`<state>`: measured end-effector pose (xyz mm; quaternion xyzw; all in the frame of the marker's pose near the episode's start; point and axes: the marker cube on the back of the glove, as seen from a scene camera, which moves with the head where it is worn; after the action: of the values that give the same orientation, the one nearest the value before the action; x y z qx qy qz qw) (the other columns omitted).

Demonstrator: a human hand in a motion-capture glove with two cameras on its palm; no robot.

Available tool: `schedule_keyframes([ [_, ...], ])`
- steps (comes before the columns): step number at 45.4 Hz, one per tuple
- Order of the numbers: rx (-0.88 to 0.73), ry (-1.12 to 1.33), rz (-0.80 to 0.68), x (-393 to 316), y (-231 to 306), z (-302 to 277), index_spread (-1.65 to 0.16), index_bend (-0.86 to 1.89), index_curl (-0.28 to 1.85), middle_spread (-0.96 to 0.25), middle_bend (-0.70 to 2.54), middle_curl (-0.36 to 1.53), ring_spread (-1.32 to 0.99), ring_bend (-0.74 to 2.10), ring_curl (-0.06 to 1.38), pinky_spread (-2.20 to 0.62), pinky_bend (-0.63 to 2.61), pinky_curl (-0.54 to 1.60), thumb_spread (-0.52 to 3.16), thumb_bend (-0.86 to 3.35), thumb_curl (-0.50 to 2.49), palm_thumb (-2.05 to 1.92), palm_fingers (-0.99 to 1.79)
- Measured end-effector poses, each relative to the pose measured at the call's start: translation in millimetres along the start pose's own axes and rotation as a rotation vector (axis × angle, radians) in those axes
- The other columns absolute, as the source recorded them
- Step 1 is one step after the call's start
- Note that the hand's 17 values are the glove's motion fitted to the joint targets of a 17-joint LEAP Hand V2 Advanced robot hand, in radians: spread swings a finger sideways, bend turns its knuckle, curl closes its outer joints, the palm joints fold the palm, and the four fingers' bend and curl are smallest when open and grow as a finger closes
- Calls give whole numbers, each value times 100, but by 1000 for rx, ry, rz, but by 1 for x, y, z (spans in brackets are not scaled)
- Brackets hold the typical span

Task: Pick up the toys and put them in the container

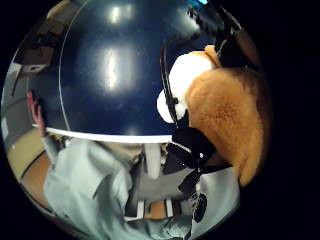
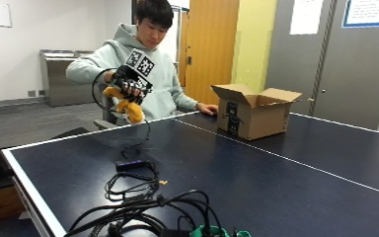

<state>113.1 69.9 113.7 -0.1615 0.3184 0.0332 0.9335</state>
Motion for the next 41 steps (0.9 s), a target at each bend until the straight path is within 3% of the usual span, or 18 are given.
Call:
schedule_keyframes([
  [6, 201, 14, 63, -25, 21, -18, -28, 27, 11, -27, 89, 68, -38, 135, 62, -40, 131, 50, 124, 1, 29, 25, 69],
  [12, 274, -22, 44, -31, 1, -12, -29, 29, 16, -27, 87, 70, -38, 122, 59, -40, 119, 46, 127, 2, 30, 29, 56],
  [18, 99, -241, -17, -42, -18, 14, -29, 33, 22, -27, 75, 68, -34, 96, 52, -35, 118, 44, 129, 0, 29, 29, 23],
  [21, 0, -395, -49, -44, -28, 31, -28, 35, 26, -20, 54, 62, -26, 81, 49, -25, 124, 47, 127, -4, 27, 21, -12],
  [25, -66, -573, -79, -54, -35, 48, -26, 28, 25, -12, 34, 53, -17, 64, 40, -15, 127, 43, 123, -5, 26, 13, -26],
  [36, -16, -603, -92, -91, -59, 76, -26, 13, 23, -3, 15, 44, -6, 54, 33, -2, 123, 40, 116, -2, 28, 9, -13],
  [41, 40, -573, -81, -98, -70, 76, -28, 13, 22, -5, 31, 47, -11, 71, 36, -4, 113, 35, 125, 7, 31, 24, 21],
])
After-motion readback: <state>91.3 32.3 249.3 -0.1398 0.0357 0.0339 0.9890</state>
